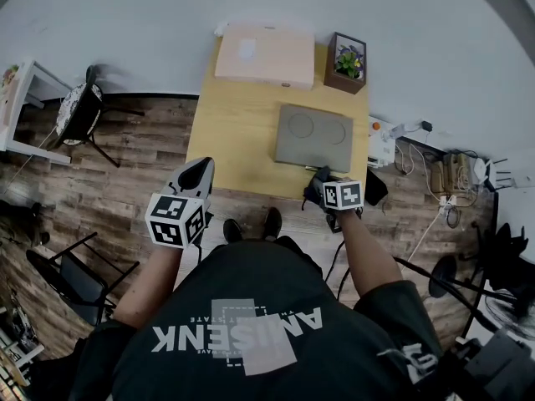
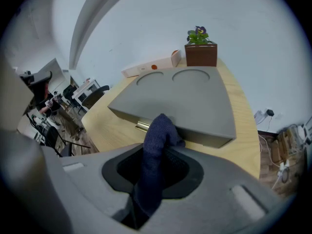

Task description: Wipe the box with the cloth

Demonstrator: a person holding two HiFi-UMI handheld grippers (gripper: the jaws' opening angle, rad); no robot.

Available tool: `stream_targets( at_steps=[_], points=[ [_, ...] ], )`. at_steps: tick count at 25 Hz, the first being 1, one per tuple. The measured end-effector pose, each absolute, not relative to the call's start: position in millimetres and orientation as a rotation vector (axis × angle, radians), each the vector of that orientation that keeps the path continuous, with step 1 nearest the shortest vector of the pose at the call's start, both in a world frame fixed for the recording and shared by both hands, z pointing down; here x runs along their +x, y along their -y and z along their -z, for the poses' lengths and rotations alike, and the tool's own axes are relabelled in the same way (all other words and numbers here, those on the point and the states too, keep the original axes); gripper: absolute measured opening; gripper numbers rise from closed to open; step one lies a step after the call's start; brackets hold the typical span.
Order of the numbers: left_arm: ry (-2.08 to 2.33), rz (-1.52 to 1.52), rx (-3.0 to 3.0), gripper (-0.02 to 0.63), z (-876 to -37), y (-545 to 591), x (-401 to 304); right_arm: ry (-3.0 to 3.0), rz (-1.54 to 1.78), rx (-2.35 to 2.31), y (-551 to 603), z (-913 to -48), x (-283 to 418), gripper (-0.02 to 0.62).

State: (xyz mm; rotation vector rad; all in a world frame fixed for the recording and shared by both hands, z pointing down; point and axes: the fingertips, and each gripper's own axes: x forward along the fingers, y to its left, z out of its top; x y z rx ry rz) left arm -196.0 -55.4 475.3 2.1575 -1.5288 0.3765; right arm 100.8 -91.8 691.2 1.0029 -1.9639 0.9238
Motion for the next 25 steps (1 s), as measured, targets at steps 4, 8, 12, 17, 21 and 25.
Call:
stream_targets(
  at_steps=[4,8,12,17,21,25],
  points=[
    [1.534,-0.374,2.141,-0.002,-476,54,-203,1.972,-0.845,0.96,90,-689,94,0.084],
    [1.514,-0.386,2.193,-0.002,-473,63,-194,1.995,-0.785,0.919,86,-686,91,0.084],
    [1.507,-0.411,2.229,-0.002,-468,76,-179,1.976,-1.023,1.047,75,-678,98,0.084],
    [1.538,-0.457,2.199,-0.002,-475,90,-174,2.044,-1.055,0.967,61,-672,77,0.084],
    [1.575,-0.427,2.18,-0.003,-472,101,-181,2.076,-1.099,0.955,62,-674,55,0.084],
    [1.523,-0.418,2.195,-0.002,-477,114,-190,2.055,-1.199,1.026,73,-679,38,0.084]
  ],
)
